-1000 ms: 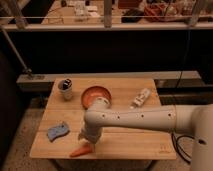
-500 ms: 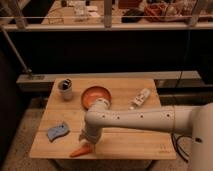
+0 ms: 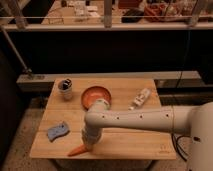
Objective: Place the pepper in the ceramic bowl
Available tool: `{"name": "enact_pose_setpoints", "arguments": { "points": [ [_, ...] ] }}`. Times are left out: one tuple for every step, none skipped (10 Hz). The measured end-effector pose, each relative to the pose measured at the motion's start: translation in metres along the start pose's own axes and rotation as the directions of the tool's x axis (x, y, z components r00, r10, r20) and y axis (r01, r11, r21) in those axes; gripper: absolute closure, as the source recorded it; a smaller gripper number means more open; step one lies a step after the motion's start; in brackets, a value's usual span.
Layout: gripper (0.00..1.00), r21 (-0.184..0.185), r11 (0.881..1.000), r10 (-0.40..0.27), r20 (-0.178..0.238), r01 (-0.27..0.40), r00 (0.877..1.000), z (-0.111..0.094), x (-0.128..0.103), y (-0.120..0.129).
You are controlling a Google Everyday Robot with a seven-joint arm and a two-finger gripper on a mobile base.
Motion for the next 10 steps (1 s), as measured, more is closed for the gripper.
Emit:
{"name": "enact_pose_setpoints", "arguments": {
  "points": [
    [0.84, 0.005, 1.000, 0.004, -0.003, -0.003, 1.000, -0.006, 0.001, 0.001],
    [0.74, 0.009, 1.000, 0.007, -0.006, -0.007, 1.000, -0.016, 0.003, 0.002],
    [0.65, 0.006, 1.000, 0.003, -0.006, -0.003, 1.000, -0.020, 0.002, 0.001],
    [0.55, 0.003, 1.000, -0.007, -0.006, 0.007, 1.000, -0.019, 0.000, -0.002],
    [0.46, -0.001, 1.000, -0.012, -0.006, 0.012, 1.000, -0.013, 0.000, -0.003],
    [0.36, -0.001, 1.000, -0.015, -0.007, 0.015, 1.000, -0.007, 0.001, -0.002],
    [0.32, 0.000, 1.000, -0.015, -0.009, 0.015, 1.000, -0.006, 0.003, -0.001],
    [0.33, -0.001, 1.000, -0.018, -0.010, 0.018, 1.000, -0.008, 0.003, 0.000],
    [0.37, -0.001, 1.000, -0.022, -0.012, 0.022, 1.000, -0.016, 0.002, -0.001],
    [0.35, -0.003, 1.000, -0.026, -0.014, 0.026, 1.000, -0.022, 0.000, -0.002]
  ]
}}
